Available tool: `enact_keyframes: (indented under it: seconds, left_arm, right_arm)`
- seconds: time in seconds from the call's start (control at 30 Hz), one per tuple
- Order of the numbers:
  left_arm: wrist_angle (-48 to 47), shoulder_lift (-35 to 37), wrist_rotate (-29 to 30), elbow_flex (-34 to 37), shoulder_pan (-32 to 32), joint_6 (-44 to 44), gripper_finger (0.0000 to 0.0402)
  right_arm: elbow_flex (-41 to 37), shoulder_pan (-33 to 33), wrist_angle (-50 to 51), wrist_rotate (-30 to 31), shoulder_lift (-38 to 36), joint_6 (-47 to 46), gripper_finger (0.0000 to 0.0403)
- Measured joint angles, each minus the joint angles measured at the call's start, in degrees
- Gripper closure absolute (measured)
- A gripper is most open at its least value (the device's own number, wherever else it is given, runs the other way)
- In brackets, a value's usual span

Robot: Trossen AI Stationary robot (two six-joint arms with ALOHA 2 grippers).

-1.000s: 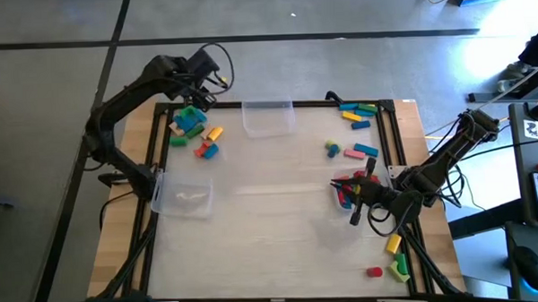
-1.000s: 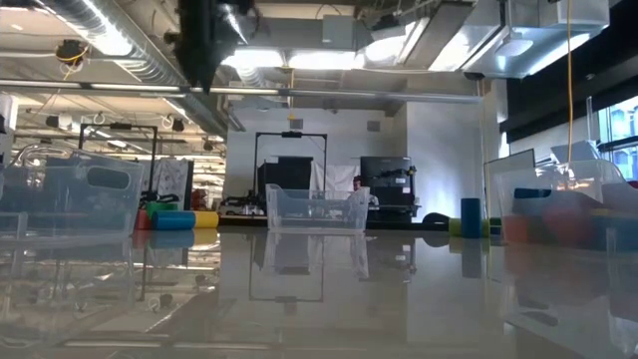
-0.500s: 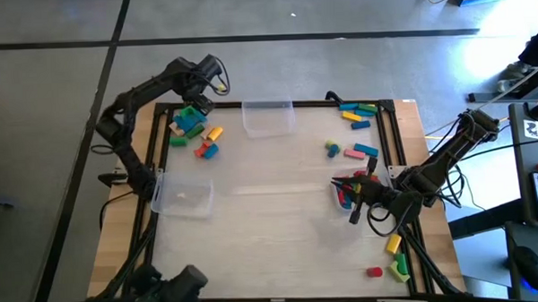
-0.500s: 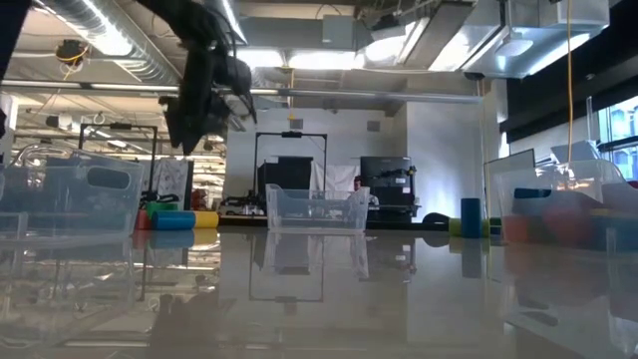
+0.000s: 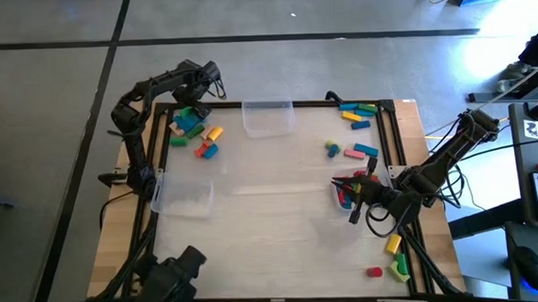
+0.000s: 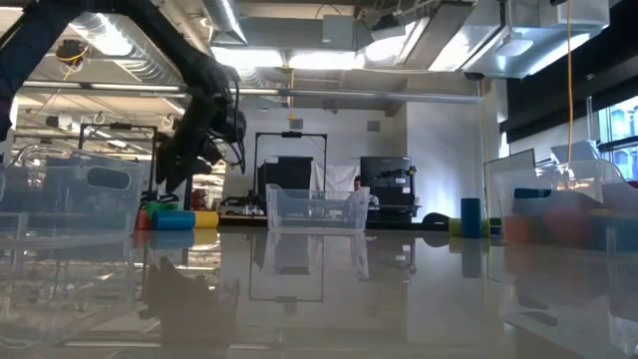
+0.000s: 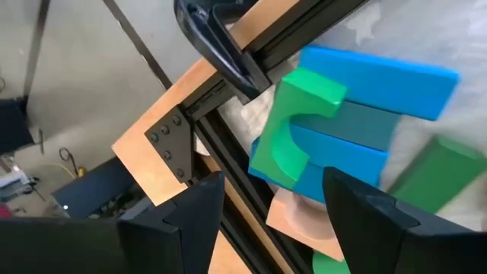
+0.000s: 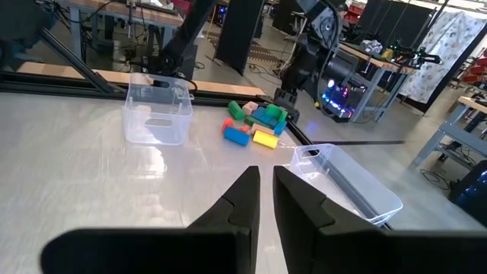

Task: Sort blocks by size
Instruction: Put the green arch block into the bottom right transparent bin

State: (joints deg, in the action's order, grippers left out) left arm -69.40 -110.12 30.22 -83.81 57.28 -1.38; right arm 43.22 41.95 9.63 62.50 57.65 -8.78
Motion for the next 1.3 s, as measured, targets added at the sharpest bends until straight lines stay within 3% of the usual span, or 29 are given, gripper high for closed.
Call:
enact_keyframes:
  seconds: [0.3,0.87,1.07,1.3]
  left_arm:
    - [2.1,-2.4,-0.4,0.0,3.2,-0.3,0.0183]
    - [7.1,-3.7,-7.8,0.0,5.0,-0.3,0.0183]
    - [7.1,-3.7,-13.5,0.0,5.5,-0.1,0.0183]
    - [7.5,-5.4,-13.7,1.2,5.6,0.9,0.0183]
  right_arm:
    - [0.0,0.0,0.0,0.0,0.0,0.0,0.0363]
    - [0.0,0.0,0.5,-0.8,0.0,0.0,0.0363]
    - [0.0,0.0,0.9,-2.1,0.0,-0.2,0.0363]
    - [0.0,0.0,1.0,-2.8,0.0,-0.5,0.0363]
